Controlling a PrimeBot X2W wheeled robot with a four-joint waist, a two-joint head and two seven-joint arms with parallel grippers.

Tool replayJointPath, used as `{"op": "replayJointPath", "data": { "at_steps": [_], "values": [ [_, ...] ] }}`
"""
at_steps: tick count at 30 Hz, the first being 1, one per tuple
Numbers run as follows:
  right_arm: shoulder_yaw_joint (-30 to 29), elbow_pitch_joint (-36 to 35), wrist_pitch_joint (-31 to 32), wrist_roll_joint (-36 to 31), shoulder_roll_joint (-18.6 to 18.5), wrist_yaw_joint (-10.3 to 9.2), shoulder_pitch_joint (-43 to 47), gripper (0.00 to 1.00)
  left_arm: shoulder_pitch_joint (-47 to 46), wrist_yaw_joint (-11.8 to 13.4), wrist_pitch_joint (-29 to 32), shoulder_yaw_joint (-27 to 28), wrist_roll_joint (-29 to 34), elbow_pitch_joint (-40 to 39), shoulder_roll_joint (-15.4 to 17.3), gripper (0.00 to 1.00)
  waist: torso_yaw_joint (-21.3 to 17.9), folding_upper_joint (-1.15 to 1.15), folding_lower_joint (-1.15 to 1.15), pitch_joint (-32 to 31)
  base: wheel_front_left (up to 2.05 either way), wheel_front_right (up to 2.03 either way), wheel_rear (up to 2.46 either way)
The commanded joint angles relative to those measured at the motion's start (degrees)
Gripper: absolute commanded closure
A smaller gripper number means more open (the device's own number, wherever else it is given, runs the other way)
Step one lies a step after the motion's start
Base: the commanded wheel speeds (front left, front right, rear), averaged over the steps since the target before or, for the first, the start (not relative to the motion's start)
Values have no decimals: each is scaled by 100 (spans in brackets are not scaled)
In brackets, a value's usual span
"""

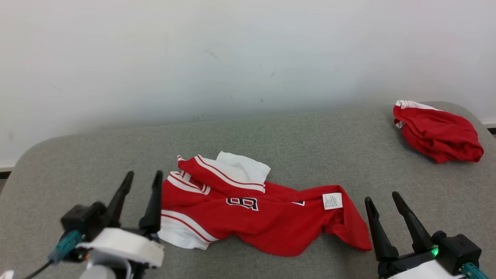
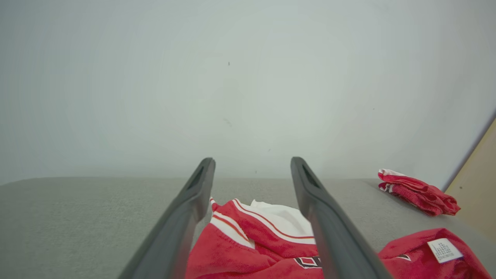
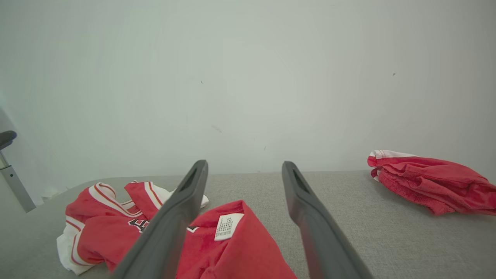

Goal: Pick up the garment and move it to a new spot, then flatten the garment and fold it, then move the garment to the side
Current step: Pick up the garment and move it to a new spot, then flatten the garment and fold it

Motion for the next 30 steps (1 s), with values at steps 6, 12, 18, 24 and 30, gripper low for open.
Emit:
{"op": "replayJointPath", "data": {
  "at_steps": [6,12,18,24,30],
  "values": [
    [-108,-117,-17,-53,29,-11,235,0,914,43,-11,764,482,-464,-190,0,46,0,0,29,0,0,0],
    [-166,-155,-17,-78,40,-11,328,0,1539,-118,-12,1258,880,-651,-594,0,5,0,0,52,0,0,0],
    [-156,-98,-17,-113,-12,-11,309,0,1599,-323,-13,1452,1165,-704,-947,0,17,0,0,73,0,0,0],
    [-92,32,-17,-126,-54,-11,214,0,1498,-550,-13,1609,1333,-570,-1112,0,27,0,0,64,0,0,0],
    [179,317,284,87,3,-11,50,0,1465,-696,-13,1741,1452,-438,-1229,0,16,0,0,25,0,0,0]
  ]
}}
